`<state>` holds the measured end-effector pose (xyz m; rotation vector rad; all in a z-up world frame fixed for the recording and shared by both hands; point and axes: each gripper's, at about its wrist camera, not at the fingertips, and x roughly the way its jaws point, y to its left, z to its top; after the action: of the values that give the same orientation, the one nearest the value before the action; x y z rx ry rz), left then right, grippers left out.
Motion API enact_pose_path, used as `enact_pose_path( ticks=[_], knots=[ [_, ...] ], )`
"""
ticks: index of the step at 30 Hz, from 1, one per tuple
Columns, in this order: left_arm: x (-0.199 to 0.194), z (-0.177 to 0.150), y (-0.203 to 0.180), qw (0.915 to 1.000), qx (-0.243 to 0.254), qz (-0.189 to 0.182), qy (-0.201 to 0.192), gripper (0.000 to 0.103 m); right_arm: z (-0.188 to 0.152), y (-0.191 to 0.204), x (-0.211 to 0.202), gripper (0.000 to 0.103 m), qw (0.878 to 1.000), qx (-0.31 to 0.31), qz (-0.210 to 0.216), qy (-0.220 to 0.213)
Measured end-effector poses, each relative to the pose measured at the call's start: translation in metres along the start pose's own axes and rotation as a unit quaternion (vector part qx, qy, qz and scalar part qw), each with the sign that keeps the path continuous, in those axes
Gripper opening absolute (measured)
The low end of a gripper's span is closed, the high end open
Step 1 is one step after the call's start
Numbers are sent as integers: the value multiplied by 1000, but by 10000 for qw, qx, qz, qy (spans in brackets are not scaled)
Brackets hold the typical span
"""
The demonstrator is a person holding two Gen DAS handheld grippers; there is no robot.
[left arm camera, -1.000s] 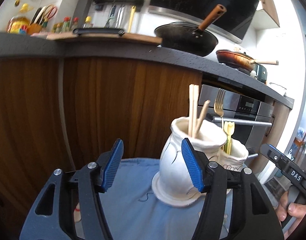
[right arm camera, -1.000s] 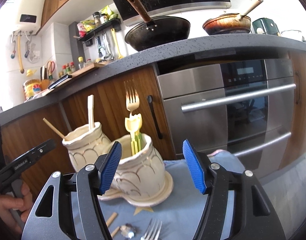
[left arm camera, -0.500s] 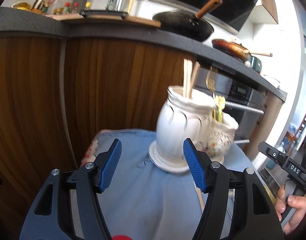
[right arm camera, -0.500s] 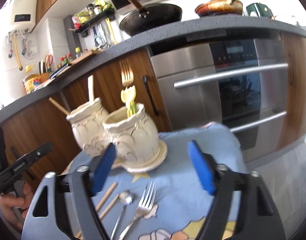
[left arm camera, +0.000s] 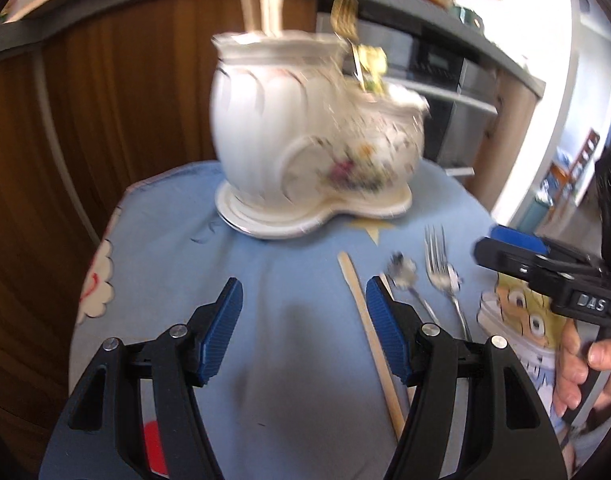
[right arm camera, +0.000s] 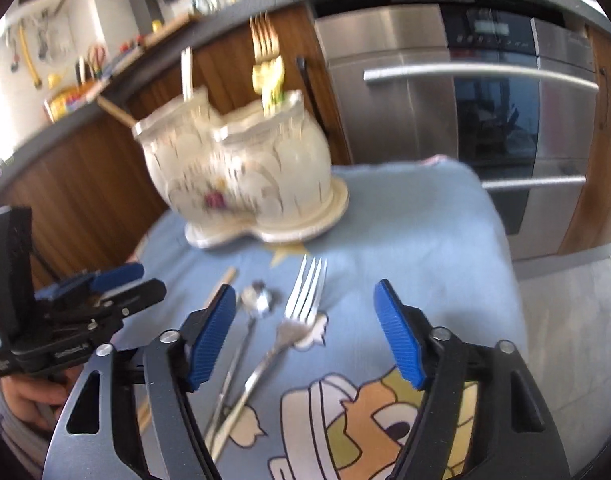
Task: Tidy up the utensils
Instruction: 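Move both open tools back over the remaining chopsticks and silver forks, then grasp a chopstick with the left tool while the right tool grasps a silver fork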
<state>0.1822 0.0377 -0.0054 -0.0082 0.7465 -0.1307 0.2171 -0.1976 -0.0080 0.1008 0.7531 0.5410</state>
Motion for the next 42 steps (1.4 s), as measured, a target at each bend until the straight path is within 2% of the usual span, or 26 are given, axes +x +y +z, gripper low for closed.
enact_pose_path(
  ticks=[3,5,11,15,19,21,23,26,34,42],
  knots=[
    [8,-6,-9,9994,260,-45,236,63,-2,6,5,69,9997,-147,-84,157],
    [12,-10,-13,9984,412,-72,375,62,-3,8,8,60,9993,-189,-119,289],
    [20,-15,-21,9962,625,-116,593,53,-9,16,18,48,9959,-440,-60,783],
    [22,-15,-22,9956,683,-153,622,52,-15,20,18,48,9939,-540,-37,963],
    [25,-16,-26,9952,709,-173,650,48,-19,28,18,47,9921,-726,-142,1016],
    [25,-16,-27,9951,727,-167,656,47,-19,32,20,41,9907,-853,-237,1028],
    [26,-16,-28,9949,750,-171,660,45,-21,37,20,31,9890,-1017,-291,1037],
    [26,-16,-30,9947,768,-176,659,42,-22,40,20,25,9881,-1102,-190,1060],
    [26,-16,-26,9951,716,-223,651,38,-15,35,25,16,9860,-1225,51,1129],
    [24,-17,-22,9952,725,-223,622,28,-12,38,27,13,9728,-1952,-73,1249]
  ],
)
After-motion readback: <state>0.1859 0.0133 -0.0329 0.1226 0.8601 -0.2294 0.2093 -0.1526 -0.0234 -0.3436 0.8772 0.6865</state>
